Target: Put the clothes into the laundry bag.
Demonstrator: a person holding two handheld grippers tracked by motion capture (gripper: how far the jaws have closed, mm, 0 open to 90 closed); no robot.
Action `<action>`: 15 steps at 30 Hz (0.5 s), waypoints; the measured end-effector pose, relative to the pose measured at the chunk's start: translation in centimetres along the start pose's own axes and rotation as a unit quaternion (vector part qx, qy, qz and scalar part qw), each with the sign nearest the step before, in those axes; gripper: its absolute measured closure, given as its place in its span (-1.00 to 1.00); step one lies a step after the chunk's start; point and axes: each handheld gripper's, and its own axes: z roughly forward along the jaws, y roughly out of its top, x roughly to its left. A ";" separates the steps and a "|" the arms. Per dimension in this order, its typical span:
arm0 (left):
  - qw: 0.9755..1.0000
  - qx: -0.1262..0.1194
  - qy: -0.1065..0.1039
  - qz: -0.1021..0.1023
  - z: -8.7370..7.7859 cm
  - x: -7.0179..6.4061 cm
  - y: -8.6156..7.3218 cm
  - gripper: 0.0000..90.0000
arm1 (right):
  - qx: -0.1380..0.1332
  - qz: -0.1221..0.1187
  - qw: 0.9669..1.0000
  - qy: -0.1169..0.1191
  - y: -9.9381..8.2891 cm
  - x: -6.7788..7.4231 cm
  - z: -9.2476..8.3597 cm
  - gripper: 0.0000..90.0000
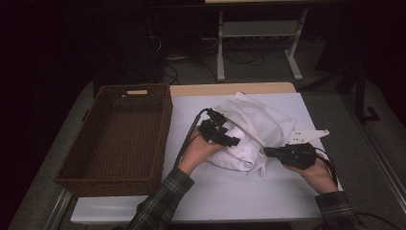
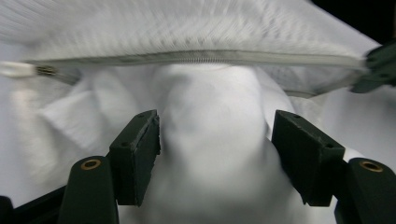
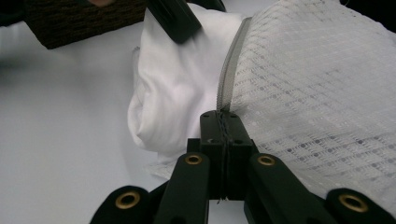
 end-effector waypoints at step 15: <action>0.993 -0.016 0.106 -0.045 -0.1 5.3 -0.6 0.27 | 0.005 0.013 1.000 -0.006 -0.9 -0.4 -0.2 0.97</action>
